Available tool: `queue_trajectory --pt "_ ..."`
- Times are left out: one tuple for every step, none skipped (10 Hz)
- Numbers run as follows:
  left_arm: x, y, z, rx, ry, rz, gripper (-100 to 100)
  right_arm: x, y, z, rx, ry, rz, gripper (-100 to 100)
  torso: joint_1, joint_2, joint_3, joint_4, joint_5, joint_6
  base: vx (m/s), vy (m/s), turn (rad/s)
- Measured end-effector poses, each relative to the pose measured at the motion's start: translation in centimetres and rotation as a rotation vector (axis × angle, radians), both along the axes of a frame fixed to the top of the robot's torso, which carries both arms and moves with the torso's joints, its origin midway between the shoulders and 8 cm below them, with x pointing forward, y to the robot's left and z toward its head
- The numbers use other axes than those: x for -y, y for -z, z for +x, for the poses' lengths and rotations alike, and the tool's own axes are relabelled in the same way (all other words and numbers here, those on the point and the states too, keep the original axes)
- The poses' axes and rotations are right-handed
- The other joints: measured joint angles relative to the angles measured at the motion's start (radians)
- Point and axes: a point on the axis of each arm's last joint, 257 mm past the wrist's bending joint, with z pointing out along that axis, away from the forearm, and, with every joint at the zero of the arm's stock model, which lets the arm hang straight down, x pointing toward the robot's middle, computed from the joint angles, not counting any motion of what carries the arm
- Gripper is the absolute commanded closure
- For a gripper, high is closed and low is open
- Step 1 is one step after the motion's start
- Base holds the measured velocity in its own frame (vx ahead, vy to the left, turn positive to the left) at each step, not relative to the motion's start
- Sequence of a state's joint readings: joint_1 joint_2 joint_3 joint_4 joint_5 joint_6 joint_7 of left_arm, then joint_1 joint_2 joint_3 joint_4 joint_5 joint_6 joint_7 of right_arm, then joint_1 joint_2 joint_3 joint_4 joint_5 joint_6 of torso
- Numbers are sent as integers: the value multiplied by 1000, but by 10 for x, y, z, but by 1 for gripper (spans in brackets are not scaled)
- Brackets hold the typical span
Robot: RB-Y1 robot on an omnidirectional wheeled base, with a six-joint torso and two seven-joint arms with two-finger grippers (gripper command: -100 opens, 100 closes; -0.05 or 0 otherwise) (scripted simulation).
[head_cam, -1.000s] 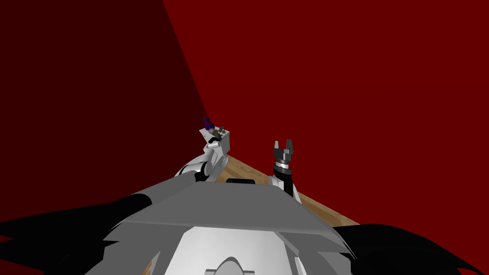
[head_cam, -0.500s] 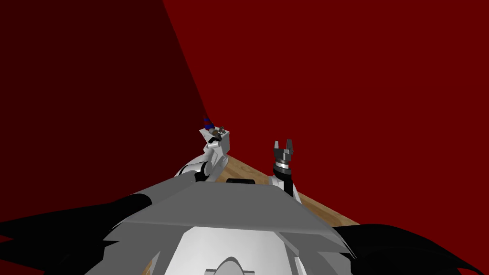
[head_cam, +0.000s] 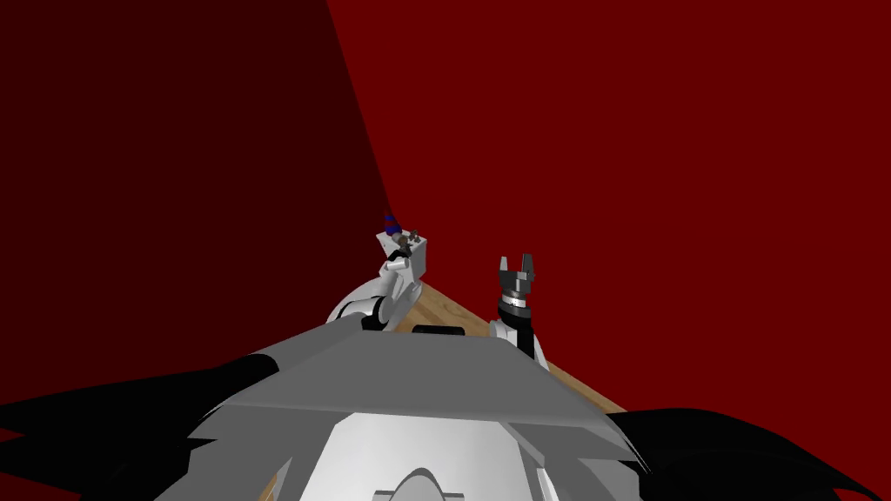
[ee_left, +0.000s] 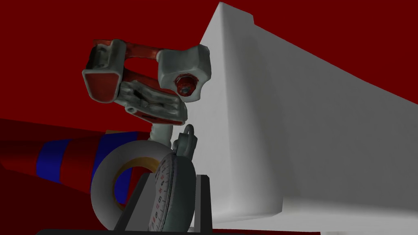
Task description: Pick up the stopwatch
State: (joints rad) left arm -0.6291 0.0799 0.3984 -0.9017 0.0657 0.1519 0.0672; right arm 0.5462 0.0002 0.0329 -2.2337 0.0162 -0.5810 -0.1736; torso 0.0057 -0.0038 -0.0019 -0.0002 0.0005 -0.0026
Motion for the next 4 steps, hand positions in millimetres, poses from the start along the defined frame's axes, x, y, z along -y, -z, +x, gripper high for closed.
queue_trajectory --pt "12 -1 0 1 12 0 100 0 0 0 0 0 0 0 0 0 0 0 0 0 4 17 121" --pt "23 0 0 1 25 0 100 0 0 0 0 0 0 0 0 0 0 0 0 0 4 19 136" --pt "34 -1 -1 2 36 -1 100 0 0 0 0 0 0 0 0 1 1 1 0 0 2 6 21" --pt "35 0 -1 1 38 -1 0 0 0 0 0 0 0 0 -1 1 1 1 0 0 0 0 0"
